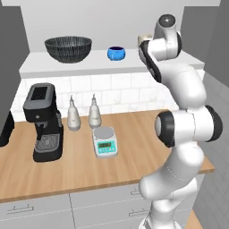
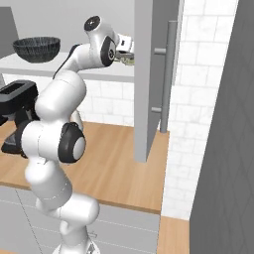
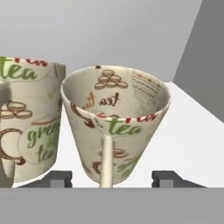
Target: Gather all objects into one cabinet and sort the glasses and bowls to opposite sides.
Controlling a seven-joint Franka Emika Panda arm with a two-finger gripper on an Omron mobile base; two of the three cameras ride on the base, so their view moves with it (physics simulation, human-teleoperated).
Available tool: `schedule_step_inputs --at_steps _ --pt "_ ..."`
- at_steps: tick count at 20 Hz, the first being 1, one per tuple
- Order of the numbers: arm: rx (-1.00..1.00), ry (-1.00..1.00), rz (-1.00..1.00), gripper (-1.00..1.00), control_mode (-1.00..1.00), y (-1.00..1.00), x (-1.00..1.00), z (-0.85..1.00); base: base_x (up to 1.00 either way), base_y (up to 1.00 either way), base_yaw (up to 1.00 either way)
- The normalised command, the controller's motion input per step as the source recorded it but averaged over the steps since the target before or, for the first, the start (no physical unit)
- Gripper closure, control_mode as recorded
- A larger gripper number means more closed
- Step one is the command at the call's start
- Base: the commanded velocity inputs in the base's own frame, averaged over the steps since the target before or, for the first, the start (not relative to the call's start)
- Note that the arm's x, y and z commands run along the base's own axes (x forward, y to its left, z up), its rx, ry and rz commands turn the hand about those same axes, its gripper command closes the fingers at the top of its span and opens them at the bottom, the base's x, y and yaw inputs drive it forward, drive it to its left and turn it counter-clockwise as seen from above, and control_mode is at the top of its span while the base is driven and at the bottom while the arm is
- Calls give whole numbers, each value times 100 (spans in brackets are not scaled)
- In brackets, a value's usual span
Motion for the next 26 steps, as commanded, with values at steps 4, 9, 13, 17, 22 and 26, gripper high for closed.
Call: schedule_step_inputs --at_steps 4,9,13,17,22,26 --pt "4 0 0 -100 -100 0 -20 -7 0 0 0" --pt "1 0 0 -100 -100 2 -58 -13 0 0 0" --pt "0 0 0 -100 -100 9 -67 -21 0 0 0" --pt "0 -3 0 -100 -100 9 -82 -8 0 0 0" --pt "0 -11 0 -100 -100 22 -100 -15 0 0 0" --pt "0 -16 0 -100 -100 26 -100 -45 0 0 0"
